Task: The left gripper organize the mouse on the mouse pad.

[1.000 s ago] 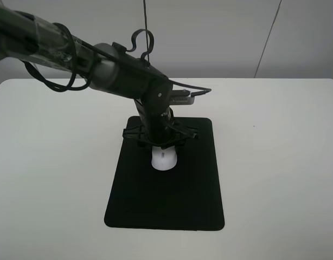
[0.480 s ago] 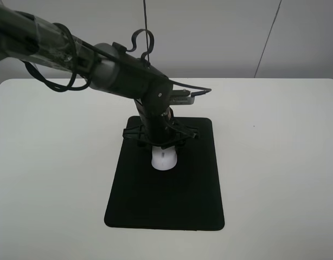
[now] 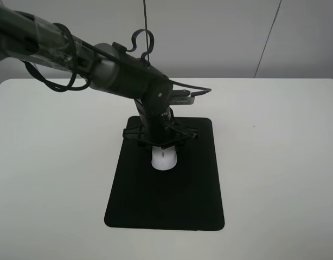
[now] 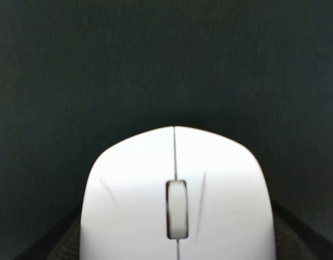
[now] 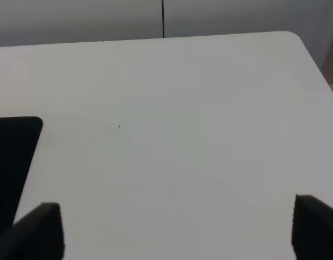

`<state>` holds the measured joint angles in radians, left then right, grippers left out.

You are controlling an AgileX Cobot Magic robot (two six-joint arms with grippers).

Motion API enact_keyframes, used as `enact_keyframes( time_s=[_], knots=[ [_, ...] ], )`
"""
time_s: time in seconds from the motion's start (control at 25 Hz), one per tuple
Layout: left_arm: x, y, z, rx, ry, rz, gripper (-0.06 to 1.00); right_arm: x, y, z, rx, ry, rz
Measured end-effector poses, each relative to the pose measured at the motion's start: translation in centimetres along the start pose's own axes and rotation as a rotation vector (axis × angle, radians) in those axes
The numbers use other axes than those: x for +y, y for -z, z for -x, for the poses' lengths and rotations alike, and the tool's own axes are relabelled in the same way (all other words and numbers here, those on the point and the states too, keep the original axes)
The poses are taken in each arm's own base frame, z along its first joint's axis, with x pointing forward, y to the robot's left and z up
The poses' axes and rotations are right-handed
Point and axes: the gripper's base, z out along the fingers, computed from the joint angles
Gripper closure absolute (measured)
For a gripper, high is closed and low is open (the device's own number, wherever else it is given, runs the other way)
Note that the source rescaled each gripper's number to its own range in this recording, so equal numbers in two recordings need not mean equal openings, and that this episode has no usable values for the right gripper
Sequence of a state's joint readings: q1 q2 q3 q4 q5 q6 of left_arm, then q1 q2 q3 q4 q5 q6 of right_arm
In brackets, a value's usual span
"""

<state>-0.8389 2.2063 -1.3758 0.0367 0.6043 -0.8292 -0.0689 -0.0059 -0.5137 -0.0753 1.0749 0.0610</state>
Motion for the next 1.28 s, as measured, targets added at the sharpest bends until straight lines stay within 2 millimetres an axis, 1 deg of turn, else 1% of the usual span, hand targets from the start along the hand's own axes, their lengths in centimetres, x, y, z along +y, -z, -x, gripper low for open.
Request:
enact_keyframes(
  time_s=[0.28, 0.32, 0.36, 0.4, 0.44, 0.48, 0.56, 0.76, 0.84, 0.92, 1.08, 1.28],
  knots=[
    [0.0, 0.0, 0.0, 0.0, 0.002, 0.0, 0.93, 0.0, 0.0, 0.0, 0.0, 0.0, 0.0],
    [0.0, 0.0, 0.0, -0.002, -0.003, 0.002, 0.87, 0.0, 0.0, 0.0, 0.0, 0.0, 0.0],
    [0.0, 0.0, 0.1, -0.007, -0.008, 0.002, 0.68, 0.0, 0.0, 0.0, 0.0, 0.0, 0.0],
    [-0.1, 0.0, 0.2, -0.014, -0.014, -0.002, 0.38, 0.0, 0.0, 0.0, 0.0, 0.0, 0.0],
    [-0.1, 0.0, 0.2, -0.018, -0.02, -0.006, 0.19, 0.0, 0.0, 0.0, 0.0, 0.0, 0.0],
    [-0.1, 0.0, 0.2, -0.024, -0.027, -0.009, 0.09, 0.0, 0.0, 0.0, 0.0, 0.0, 0.0],
    [-0.1, 0.0, 0.3, -0.027, -0.033, -0.01, 0.01, 0.0, 0.0, 0.0, 0.0, 0.0, 0.0],
    [-0.1, 0.1, 0.3, -0.032, -0.039, -0.01, 0.0, 0.0, 0.0, 0.0, 0.0, 0.0, 0.0],
    [0.0, 0.3, 0.5, -0.037, -0.049, -0.003, -0.04, 0.0, 0.0, 0.0, 0.0, 0.0, 0.0],
    [0.1, 0.9, 0.7, -0.046, -0.049, -0.005, -0.06, 0.0, 0.0, 0.0, 0.0, 0.0, 0.0],
    [0.1, 3.3, 1.6, -0.094, -0.044, -0.038, -0.06, 0.0, 0.0, 0.0, 0.0, 0.0, 0.0],
    [0.5, 7.0, 2.4, -0.147, -0.087, -0.042, -0.06, 0.0, 0.0, 0.0, 0.0, 0.0, 0.0]
  ],
)
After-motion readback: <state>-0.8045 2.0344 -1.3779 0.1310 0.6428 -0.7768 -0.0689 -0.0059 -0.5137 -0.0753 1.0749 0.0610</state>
